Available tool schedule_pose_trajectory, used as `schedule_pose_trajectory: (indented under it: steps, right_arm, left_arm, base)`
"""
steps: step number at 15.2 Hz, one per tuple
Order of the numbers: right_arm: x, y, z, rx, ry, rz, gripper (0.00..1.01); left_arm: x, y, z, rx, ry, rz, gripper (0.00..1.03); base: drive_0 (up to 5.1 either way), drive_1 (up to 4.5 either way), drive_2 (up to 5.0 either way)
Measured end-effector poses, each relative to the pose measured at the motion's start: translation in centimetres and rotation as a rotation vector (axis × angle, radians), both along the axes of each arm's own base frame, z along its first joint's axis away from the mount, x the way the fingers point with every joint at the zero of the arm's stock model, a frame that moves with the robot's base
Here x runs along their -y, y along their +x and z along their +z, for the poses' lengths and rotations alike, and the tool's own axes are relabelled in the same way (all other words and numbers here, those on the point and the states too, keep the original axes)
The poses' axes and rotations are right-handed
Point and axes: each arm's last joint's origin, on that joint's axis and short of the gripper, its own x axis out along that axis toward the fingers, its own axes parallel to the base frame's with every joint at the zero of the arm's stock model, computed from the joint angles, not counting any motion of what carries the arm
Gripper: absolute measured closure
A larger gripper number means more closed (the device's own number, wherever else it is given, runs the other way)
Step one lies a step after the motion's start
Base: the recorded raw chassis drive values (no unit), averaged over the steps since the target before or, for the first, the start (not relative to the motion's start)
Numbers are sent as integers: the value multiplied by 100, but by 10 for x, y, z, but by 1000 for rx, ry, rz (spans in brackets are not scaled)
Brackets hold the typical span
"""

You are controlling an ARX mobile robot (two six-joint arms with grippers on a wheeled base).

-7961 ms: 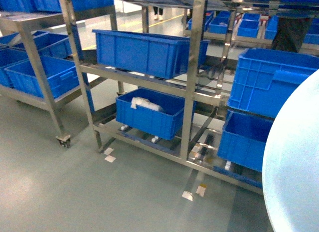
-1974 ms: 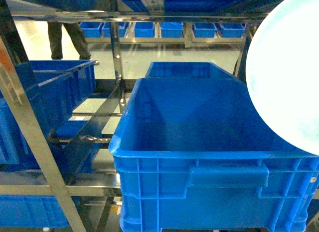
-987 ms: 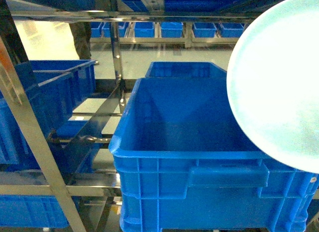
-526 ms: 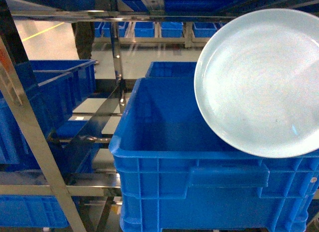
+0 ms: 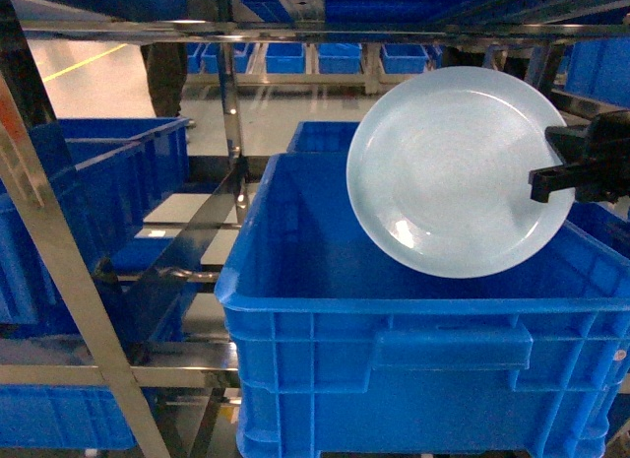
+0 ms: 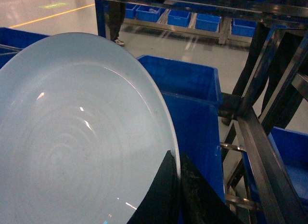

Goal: Place blue tray on left shelf second layer neatly

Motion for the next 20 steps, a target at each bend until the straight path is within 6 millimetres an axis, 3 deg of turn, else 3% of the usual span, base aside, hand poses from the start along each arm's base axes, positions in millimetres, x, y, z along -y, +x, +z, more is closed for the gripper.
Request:
schedule_pose_trajectory:
  steps: [4,8,12,15,16,20]
  right_arm:
    - [-8,21,-10,-12,-6,-5,99]
    - [-10,26,-16,-30,-10,-3,99]
    - [-13,20,-11,-13,0,10,48]
    - [-11,-2,2,15,10,16,10]
    - [-10,-14,8,28,21,19,1]
    - [4,-71,28,53,31,22,3]
  left_arm:
    - [0,0,0,0,0,0,5]
    - [0,0,0,0,0,0,5]
    - [0,0,0,0,0,0,5]
    - [0,0,0,0,0,0,5]
    - [0,0,0,0,0,0,5]
    - [0,0,0,0,0,0,5]
  base:
    - [0,0,0]
    - [0,0,0]
    - [0,0,0]
    - [0,0,0]
    - [0,0,0]
    - [0,0,0]
